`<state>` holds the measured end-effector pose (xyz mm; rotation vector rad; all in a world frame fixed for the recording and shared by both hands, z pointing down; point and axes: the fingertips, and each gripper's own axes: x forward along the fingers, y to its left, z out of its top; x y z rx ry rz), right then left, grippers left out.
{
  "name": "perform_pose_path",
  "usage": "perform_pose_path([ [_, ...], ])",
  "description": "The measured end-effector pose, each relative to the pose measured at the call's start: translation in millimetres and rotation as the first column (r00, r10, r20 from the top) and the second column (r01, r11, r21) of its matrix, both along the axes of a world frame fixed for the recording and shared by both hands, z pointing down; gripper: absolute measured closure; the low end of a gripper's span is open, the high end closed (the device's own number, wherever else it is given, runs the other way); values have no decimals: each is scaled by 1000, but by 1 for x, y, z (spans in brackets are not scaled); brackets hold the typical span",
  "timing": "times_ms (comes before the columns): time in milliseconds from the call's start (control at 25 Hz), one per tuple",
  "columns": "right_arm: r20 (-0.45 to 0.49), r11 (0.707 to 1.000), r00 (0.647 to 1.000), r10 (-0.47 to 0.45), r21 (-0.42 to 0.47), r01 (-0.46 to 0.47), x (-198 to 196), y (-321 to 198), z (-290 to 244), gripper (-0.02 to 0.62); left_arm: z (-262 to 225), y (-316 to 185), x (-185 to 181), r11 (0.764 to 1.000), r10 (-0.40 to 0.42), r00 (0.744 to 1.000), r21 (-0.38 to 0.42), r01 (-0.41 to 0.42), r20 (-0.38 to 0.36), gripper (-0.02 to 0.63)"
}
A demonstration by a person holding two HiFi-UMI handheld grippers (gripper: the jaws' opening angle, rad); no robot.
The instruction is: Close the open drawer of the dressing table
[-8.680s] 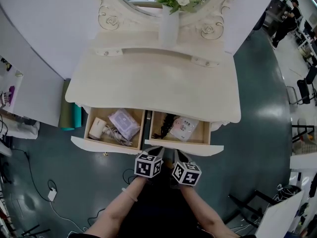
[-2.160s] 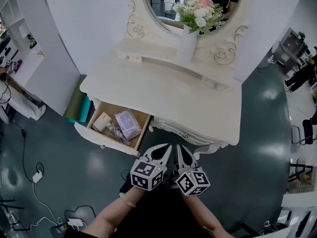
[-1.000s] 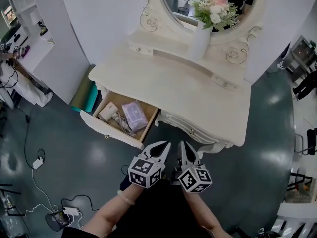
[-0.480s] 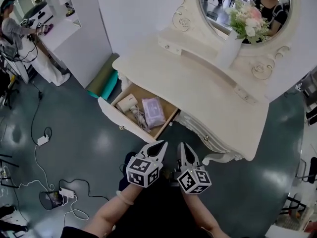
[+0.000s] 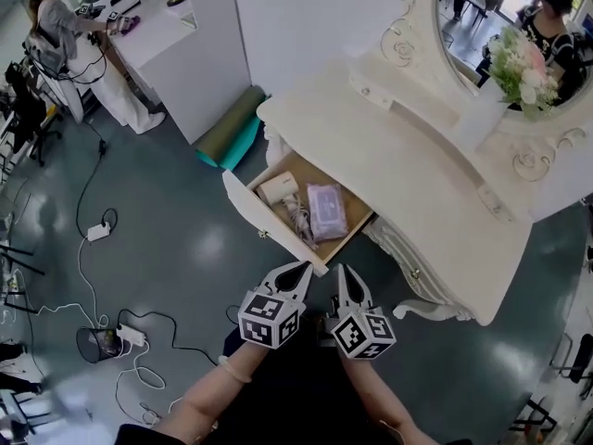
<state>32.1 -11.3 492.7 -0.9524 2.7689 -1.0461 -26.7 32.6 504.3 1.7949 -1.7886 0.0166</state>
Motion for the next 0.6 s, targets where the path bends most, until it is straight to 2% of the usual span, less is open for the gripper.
perform_pose_path([
  [240, 3, 993, 994, -109, -34, 109, -66, 13, 5, 580, 2, 20, -60, 994, -111, 994, -20, 111, 6, 581],
  [440, -5, 980, 981, -193, -44, 193, -125, 26, 7, 580, 5, 29, -109, 987, -159, 987, -38, 159, 11, 581],
  [600, -26, 976, 977, -213, -51, 211, -155, 29, 13, 580, 9, 30, -144, 982, -184, 983, -47, 184, 3, 581],
])
